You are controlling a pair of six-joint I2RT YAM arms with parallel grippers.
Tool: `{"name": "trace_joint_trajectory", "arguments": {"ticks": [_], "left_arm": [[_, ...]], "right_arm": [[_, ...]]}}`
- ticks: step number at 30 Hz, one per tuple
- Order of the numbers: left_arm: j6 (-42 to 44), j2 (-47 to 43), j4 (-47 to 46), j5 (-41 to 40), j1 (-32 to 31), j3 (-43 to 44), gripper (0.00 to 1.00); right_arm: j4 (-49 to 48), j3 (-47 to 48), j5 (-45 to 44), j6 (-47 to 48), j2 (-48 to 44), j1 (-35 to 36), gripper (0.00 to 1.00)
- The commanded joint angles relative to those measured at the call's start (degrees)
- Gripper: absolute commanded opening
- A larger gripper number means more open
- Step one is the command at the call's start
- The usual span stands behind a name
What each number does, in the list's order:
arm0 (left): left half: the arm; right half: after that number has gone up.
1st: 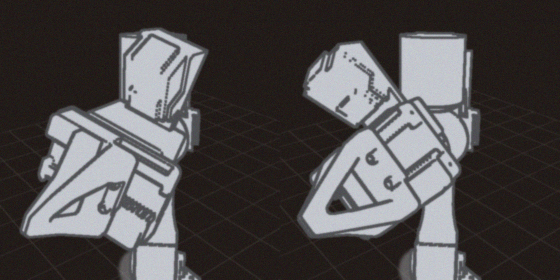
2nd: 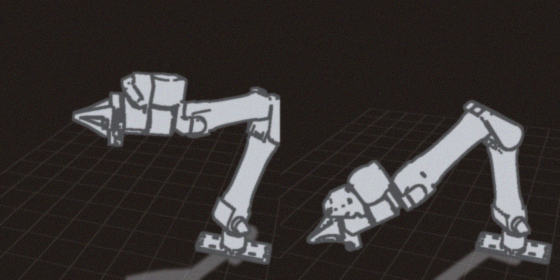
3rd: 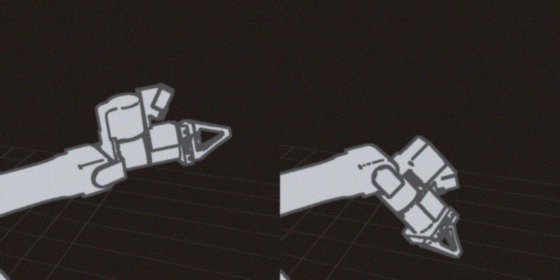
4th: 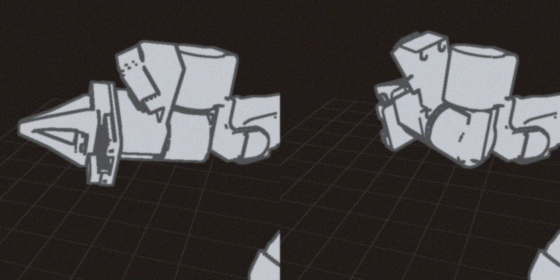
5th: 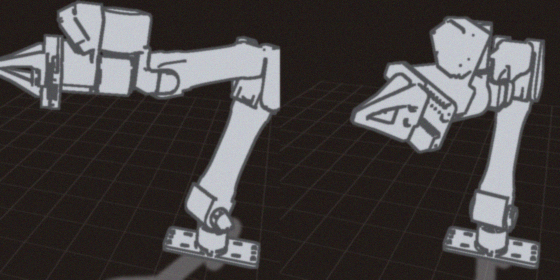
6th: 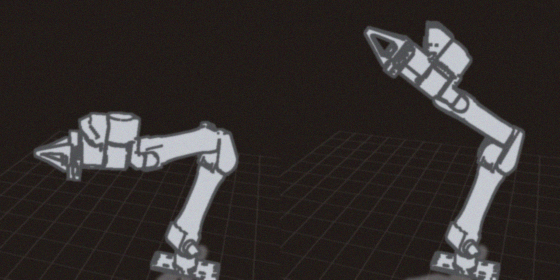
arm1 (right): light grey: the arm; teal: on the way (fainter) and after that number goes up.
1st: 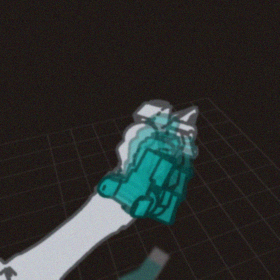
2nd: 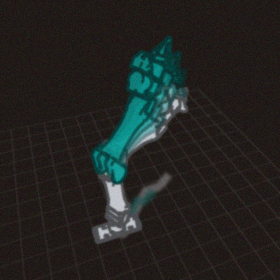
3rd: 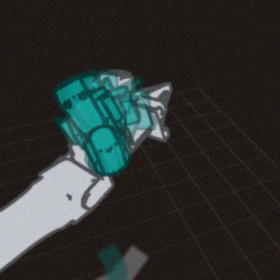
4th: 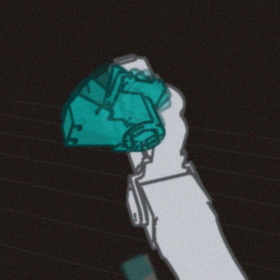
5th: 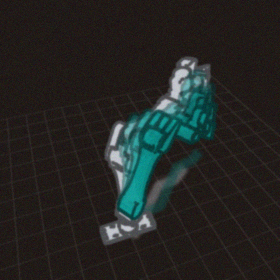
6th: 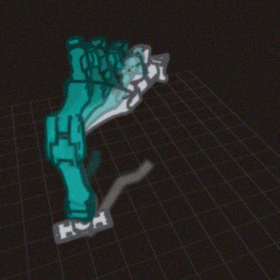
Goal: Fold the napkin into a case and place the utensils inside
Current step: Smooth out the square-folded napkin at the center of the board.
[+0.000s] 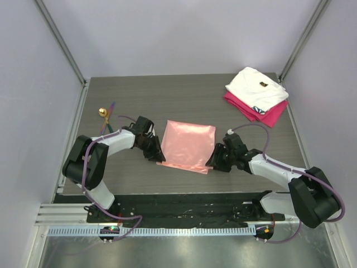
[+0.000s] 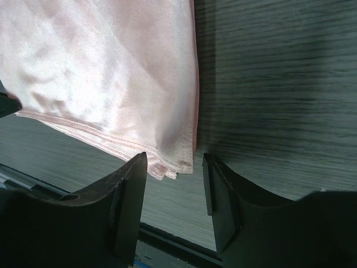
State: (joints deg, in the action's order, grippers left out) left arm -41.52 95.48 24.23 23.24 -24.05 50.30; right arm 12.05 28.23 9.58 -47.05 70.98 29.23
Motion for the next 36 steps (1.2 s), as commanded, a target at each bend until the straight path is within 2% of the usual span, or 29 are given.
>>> {"name": "trace_joint_trajectory", "arguments": {"ticks": [1, 7, 22, 30, 31, 33, 34, 36], "left_arm": [[0.7, -0.4, -0.6, 1.2, -0.3, -0.2, 0.23], [0.6, -0.6, -0.5, 1.4, -0.3, 0.1, 0.18], [0.7, -1.2, -0.5, 1.7, -0.3, -0.1, 0.16], [0.7, -1.4, 0.0, 2.0, -0.3, 0.8, 0.12], [0.7, -1.6, 0.0, 2.1, -0.3, 0.9, 0.11], [0.7, -1.8, 0.5, 2.0, -0.3, 1.1, 0.08], [0.8, -2.1, 1.1, 1.9, -0.3, 1.7, 0.07], [0.9, -2.6, 2.0, 1.5, -0.3, 2.5, 0.06]], "right_arm": [[0.7, -1.2, -1.9, -0.9, -2.9, -0.2, 0.52], [-1.0, -1.5, -1.3, -0.5, -1.3, -0.4, 0.5], [-5.1, -2.7, -1.1, -0.5, 0.3, -1.7, 0.39], [-7.0, -3.3, 0.3, -1.6, 0.4, -1.6, 0.22], [-7.0, -3.2, 0.6, -1.6, 0.4, -1.6, 0.14], [-7.0, -3.1, 1.0, -1.5, -0.2, -1.7, 0.09], [-6.9, -3.0, 1.7, -1.4, -0.4, -1.7, 0.02], [-5.6, -2.0, 2.4, -1.1, -1.7, -1.6, 0.01]]}}
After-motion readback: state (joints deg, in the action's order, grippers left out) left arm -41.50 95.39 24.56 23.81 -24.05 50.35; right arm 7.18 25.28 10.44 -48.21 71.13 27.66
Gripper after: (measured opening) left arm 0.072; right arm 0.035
